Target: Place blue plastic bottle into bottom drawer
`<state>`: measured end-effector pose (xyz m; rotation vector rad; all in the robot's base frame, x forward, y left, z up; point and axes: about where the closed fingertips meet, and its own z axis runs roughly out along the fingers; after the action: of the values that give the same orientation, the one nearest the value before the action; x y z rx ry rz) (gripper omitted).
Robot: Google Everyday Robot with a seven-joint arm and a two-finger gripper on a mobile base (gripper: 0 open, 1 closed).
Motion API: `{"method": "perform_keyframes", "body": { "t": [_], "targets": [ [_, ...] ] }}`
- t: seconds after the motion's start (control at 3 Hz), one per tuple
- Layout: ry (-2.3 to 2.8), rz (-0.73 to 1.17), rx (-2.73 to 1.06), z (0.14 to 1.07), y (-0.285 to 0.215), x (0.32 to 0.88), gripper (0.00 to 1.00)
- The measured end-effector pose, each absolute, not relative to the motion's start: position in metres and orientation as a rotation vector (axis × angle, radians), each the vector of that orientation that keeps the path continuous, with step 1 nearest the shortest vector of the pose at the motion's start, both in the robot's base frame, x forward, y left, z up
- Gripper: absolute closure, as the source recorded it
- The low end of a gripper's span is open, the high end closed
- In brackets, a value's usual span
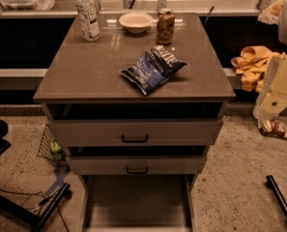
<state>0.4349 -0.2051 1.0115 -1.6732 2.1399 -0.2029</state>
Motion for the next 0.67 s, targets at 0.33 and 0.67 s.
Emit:
{"method": "perform_keyframes", "body": {
  "t": [0.33, 0.67],
  "targets": [
    [2.14, -0.203, -1.673, 1.012, -0.205, 0.435, 0.0],
    [2.112, -0.19, -1.635, 1.023, -0.198, 0.454, 0.0]
  ]
}}
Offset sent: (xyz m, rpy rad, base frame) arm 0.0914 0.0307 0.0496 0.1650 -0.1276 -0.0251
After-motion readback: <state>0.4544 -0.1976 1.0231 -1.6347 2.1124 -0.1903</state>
